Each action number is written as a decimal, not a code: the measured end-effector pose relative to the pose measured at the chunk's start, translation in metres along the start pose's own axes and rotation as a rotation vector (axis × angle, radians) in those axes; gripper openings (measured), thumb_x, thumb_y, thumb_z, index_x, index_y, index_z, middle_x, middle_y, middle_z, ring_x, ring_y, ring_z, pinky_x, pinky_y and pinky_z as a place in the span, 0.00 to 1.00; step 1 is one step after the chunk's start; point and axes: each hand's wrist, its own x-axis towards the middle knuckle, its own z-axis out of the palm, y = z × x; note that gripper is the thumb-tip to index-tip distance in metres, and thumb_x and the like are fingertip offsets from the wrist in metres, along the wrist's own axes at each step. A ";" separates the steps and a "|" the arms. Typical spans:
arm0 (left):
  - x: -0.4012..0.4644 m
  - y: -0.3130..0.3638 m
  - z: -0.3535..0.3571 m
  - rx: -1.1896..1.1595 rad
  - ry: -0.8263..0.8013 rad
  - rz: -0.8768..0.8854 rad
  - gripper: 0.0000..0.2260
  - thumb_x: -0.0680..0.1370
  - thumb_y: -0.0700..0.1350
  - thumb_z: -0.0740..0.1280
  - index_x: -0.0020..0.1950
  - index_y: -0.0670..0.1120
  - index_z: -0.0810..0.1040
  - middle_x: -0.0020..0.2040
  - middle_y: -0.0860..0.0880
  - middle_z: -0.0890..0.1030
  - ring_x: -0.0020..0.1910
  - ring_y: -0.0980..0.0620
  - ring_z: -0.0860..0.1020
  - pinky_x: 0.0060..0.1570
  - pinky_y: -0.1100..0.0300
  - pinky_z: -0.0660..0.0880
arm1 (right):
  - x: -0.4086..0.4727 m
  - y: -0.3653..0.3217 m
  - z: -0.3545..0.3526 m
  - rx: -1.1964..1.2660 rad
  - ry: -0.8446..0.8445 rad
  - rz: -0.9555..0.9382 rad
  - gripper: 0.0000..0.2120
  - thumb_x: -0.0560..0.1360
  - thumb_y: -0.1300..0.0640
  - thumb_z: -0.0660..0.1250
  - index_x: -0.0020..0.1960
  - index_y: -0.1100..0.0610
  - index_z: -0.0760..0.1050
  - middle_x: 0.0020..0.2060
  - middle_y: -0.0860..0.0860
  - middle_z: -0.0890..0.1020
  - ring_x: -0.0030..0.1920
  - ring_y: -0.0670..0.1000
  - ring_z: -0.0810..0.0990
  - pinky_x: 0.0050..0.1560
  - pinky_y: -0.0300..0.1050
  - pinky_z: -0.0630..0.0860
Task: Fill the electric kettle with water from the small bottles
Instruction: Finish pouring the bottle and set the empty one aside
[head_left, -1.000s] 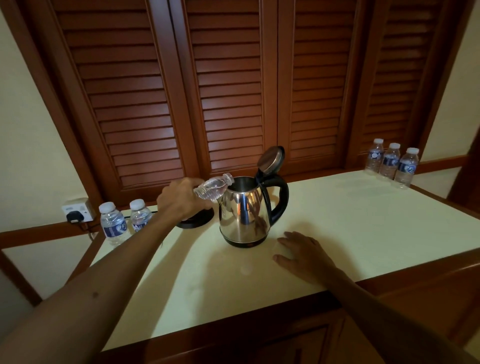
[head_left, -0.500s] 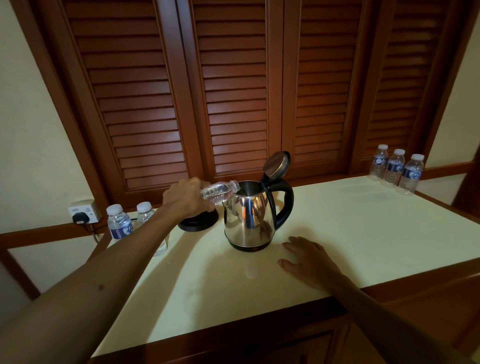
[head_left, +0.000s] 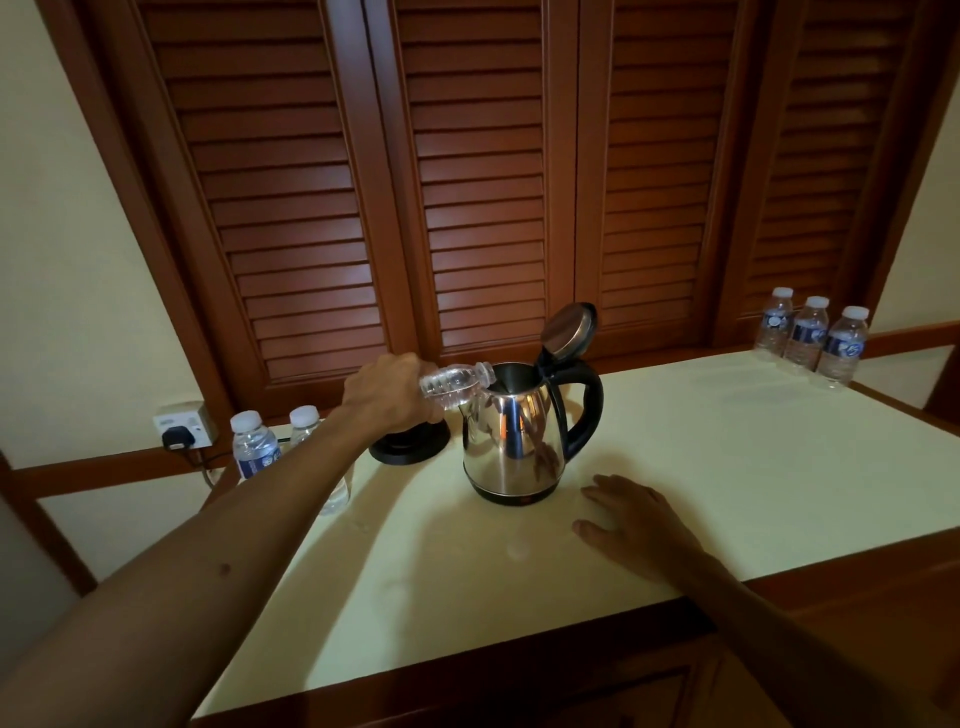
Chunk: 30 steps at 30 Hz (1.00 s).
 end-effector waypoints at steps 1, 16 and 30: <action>0.000 0.000 -0.001 0.007 -0.003 0.006 0.20 0.70 0.52 0.76 0.61 0.55 0.79 0.46 0.52 0.78 0.45 0.51 0.75 0.40 0.55 0.70 | 0.000 0.001 0.001 0.007 0.000 0.003 0.32 0.74 0.33 0.57 0.73 0.47 0.65 0.75 0.45 0.62 0.75 0.46 0.57 0.73 0.48 0.54; -0.003 0.009 -0.016 0.107 -0.040 0.040 0.19 0.72 0.52 0.74 0.60 0.50 0.76 0.47 0.52 0.72 0.46 0.51 0.72 0.43 0.55 0.68 | 0.001 0.000 0.000 0.013 0.006 0.016 0.32 0.73 0.33 0.58 0.72 0.47 0.66 0.74 0.45 0.63 0.74 0.46 0.59 0.73 0.48 0.56; -0.004 0.016 -0.026 0.176 -0.057 0.026 0.21 0.73 0.51 0.74 0.62 0.48 0.75 0.48 0.49 0.72 0.47 0.49 0.71 0.45 0.55 0.68 | 0.003 0.004 0.004 0.043 0.009 0.025 0.32 0.72 0.32 0.57 0.72 0.47 0.66 0.74 0.44 0.63 0.74 0.45 0.58 0.73 0.47 0.55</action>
